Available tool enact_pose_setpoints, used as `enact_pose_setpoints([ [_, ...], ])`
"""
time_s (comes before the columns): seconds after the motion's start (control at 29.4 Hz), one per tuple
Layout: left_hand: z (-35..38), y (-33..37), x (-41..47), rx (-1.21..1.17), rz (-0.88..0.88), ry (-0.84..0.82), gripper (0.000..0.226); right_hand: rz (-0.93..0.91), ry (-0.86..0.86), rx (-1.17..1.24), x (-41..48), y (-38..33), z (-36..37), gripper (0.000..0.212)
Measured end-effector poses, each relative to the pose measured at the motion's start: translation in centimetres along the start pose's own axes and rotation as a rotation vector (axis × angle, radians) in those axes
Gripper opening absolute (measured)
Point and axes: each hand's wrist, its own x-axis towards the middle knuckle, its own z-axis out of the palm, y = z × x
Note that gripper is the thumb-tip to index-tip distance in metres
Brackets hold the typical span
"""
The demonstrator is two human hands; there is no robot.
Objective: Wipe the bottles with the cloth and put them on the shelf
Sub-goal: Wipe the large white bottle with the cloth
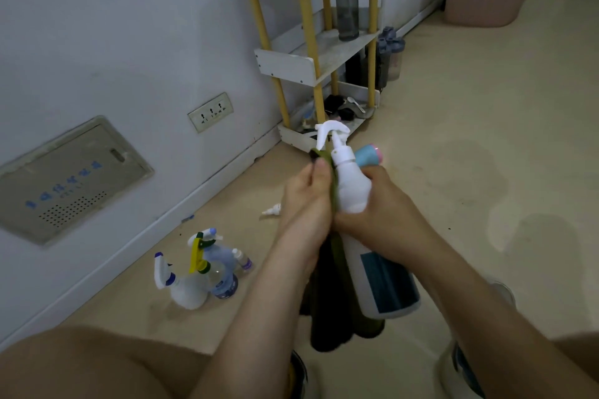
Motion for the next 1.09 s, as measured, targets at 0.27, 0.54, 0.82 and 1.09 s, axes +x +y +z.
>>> enact_pose_setpoints([
  [0.27,2.2,-1.8,0.5,0.595,0.607,-0.024,0.014,-0.235,0.026,-0.427,-0.5,0.6,0.7,0.041],
  [0.54,1.6,-2.9,0.9,0.504,0.291,-0.075,0.024,-0.183,0.056,-0.152,-0.7,0.3,-0.5,0.022],
  [0.82,1.8,0.0,3.4,0.097,0.006,0.016,0.03,-0.18,-0.018,0.019,-0.8,-0.8,0.4,0.047],
  [1.09,2.7,-2.9,0.4,0.494,0.357,-0.205,0.039,-0.106,0.106,-0.317,0.8,1.4,-0.2,0.04],
])
